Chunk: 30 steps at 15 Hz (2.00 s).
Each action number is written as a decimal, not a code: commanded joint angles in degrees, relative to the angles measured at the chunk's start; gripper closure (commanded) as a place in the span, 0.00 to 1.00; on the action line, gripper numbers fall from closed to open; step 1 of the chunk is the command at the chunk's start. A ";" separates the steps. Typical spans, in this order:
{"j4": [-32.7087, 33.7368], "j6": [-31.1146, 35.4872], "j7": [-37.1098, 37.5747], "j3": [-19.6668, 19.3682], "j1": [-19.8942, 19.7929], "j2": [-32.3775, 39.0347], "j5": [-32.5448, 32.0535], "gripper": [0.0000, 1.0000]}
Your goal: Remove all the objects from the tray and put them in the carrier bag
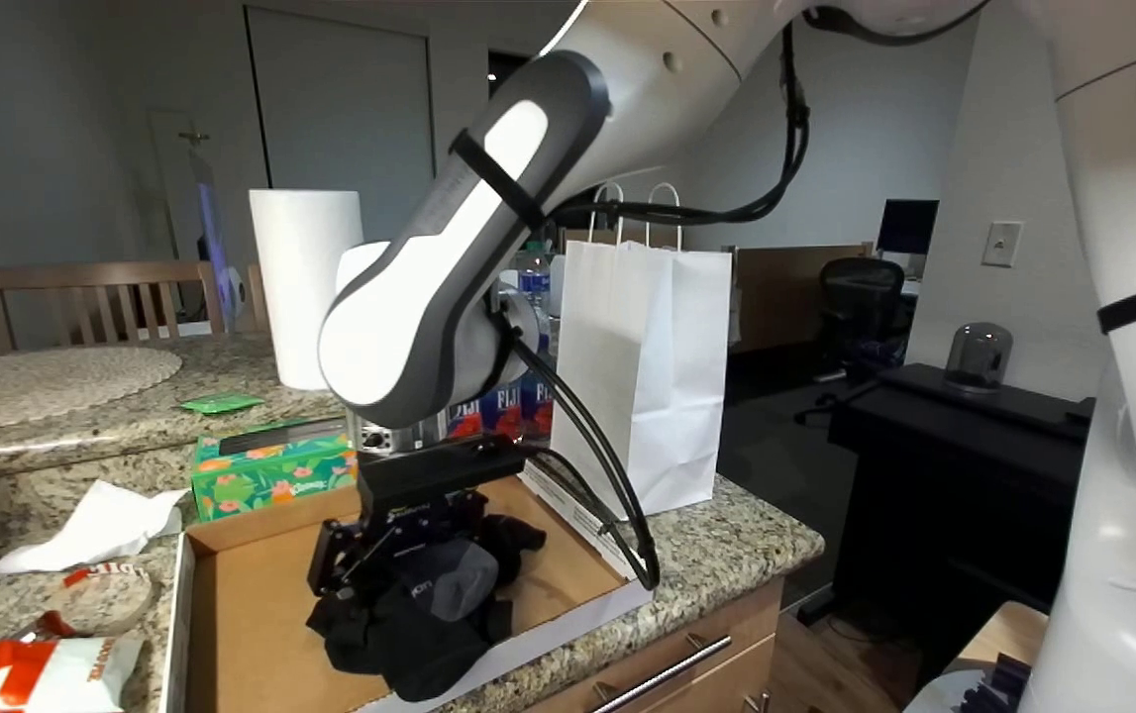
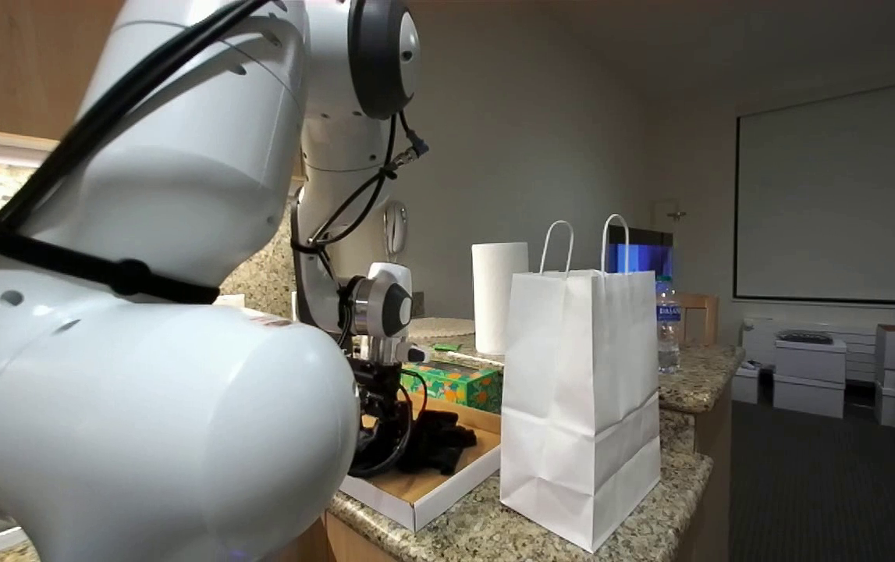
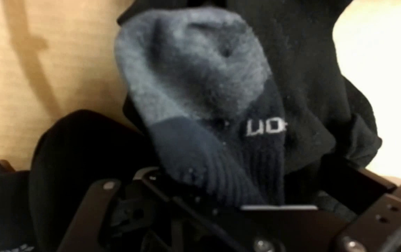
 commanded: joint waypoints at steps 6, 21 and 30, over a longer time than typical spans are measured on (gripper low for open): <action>1.68 -4.83 5.13 -3.87 4.17 1.15 -1.33 0.59; -0.99 -7.09 7.15 -2.82 5.67 -5.33 -1.79 0.44; 0.22 -8.44 5.52 -2.18 5.18 -4.56 -1.44 0.94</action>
